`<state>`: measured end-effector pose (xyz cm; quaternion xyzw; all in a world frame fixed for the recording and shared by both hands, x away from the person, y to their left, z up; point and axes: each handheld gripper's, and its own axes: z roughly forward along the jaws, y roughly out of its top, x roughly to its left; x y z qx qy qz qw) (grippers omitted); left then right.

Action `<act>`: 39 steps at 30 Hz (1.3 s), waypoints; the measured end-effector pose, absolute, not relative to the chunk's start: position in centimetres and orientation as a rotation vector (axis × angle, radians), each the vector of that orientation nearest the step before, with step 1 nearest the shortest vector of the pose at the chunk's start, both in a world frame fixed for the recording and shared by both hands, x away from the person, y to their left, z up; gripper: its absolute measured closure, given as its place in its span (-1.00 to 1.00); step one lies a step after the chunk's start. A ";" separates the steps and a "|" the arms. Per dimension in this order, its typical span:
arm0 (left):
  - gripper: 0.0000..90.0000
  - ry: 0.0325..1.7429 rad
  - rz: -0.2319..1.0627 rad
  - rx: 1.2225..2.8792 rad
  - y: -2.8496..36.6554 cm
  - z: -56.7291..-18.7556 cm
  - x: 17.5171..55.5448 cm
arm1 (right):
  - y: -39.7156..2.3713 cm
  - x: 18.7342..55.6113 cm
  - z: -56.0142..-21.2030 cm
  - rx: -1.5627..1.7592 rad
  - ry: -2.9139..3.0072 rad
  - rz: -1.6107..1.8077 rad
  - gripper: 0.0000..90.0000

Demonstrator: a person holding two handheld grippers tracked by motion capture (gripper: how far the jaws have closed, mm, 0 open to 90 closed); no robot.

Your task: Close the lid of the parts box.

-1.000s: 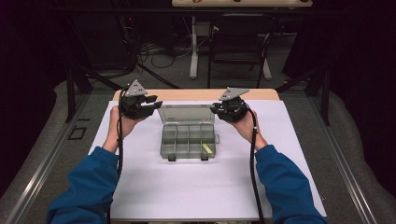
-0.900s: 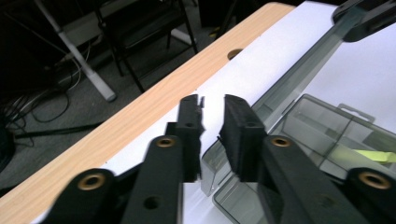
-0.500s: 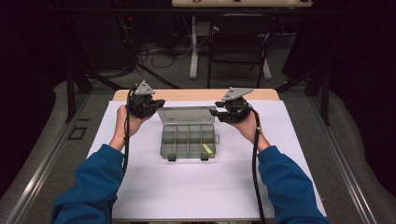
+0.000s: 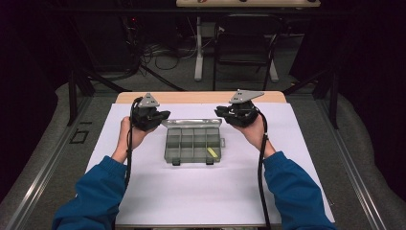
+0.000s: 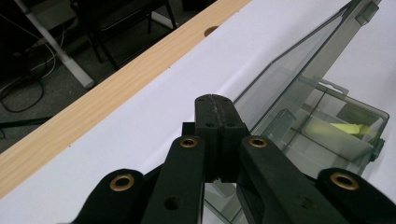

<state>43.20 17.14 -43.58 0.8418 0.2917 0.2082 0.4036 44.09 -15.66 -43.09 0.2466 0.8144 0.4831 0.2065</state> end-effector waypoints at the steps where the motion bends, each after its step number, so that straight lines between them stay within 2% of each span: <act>1: 1.00 0.735 0.526 2.131 17.1 -43.7 43.1 | -15.5 44.1 -43.3 0.691 2.275 1.332 0.88; 6: 1.00 0.726 0.518 2.133 17.1 -44.5 42.5 | -14.9 43.8 -44.3 0.690 2.293 1.311 1.00; 39: 1.00 0.723 0.455 2.141 17.9 -50.4 39.0 | -14.2 41.4 -50.4 0.718 2.404 1.197 1.00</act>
